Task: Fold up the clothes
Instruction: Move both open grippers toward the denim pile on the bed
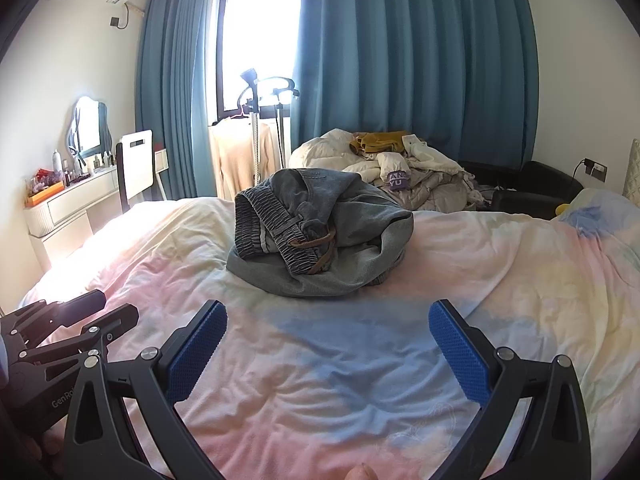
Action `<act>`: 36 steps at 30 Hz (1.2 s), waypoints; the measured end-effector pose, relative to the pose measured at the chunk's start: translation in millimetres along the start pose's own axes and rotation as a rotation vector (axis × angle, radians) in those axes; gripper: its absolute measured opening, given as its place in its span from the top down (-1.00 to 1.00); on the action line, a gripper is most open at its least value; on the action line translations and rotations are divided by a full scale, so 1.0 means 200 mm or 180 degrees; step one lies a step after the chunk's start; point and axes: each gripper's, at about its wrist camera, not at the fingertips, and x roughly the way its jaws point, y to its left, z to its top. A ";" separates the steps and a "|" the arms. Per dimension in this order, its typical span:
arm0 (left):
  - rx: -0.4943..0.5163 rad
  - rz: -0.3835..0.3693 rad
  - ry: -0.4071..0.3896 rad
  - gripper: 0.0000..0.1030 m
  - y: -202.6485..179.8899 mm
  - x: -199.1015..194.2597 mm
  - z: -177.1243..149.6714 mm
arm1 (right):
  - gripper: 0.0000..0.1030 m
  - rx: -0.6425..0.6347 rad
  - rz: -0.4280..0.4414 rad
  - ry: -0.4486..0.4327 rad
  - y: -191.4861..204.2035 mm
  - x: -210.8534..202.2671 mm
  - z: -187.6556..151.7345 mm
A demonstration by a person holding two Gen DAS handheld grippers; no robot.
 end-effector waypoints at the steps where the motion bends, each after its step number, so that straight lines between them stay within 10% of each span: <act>1: -0.0002 0.0002 0.0001 0.06 0.00 0.00 0.00 | -1.00 0.0004 -0.0006 -0.0002 0.00 -0.01 0.00; 36: 0.0001 0.0039 -0.0043 0.06 0.02 -0.01 0.19 | -1.00 0.0231 -0.0128 -0.0250 -0.08 0.05 0.03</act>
